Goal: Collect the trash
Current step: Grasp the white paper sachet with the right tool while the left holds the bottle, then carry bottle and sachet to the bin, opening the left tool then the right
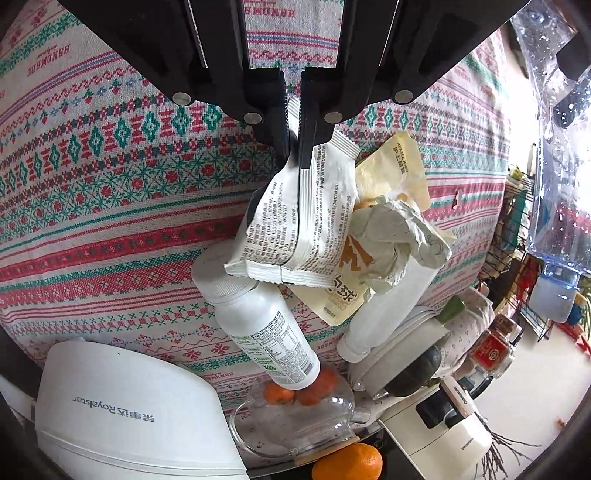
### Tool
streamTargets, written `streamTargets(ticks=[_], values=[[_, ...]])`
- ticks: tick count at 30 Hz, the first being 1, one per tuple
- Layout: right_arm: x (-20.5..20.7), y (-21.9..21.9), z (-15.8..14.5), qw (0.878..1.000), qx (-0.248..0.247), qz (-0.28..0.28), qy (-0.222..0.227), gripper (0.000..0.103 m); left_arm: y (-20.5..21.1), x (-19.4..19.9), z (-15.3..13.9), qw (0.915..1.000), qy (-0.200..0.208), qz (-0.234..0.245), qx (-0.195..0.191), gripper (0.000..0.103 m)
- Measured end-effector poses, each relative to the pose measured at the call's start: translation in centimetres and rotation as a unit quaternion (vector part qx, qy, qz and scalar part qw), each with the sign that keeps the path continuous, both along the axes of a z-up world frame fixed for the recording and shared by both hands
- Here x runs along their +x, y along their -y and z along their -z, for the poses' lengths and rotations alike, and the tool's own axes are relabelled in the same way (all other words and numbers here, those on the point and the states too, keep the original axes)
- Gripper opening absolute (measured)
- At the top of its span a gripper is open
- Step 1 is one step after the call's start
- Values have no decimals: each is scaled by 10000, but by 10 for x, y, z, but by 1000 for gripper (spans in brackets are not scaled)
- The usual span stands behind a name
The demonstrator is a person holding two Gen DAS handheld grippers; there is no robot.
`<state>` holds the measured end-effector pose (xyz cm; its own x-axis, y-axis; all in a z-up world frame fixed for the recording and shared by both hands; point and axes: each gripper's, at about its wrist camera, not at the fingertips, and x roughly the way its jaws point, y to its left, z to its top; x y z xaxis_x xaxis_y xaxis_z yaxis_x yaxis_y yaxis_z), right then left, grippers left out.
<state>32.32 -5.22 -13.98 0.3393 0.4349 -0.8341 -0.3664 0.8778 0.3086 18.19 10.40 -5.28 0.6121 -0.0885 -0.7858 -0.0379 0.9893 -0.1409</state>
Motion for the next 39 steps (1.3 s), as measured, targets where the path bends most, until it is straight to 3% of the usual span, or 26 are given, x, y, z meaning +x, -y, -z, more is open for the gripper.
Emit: streamTargets(ticks=[8,14,25,32,39], values=[[-49,44,-48,9989,-118,-79,449,2,20,-10,-5,9993,189,197,247,60],[-94,93,-80,9968,-214,81,761,2,41,-21,-12,9982,273,521,101,60],[-168,171,-82,9937,-675,516,731,2,104,-46,-13,9900,370,1285,442,60],[-198,221,-81,9910,-677,986,599,2,153,-63,-7,9795,257,1965,364,60],[-224,264,-89,9846,-702,1480,615,2,208,-79,8,9614,-74,2732,333,60]])
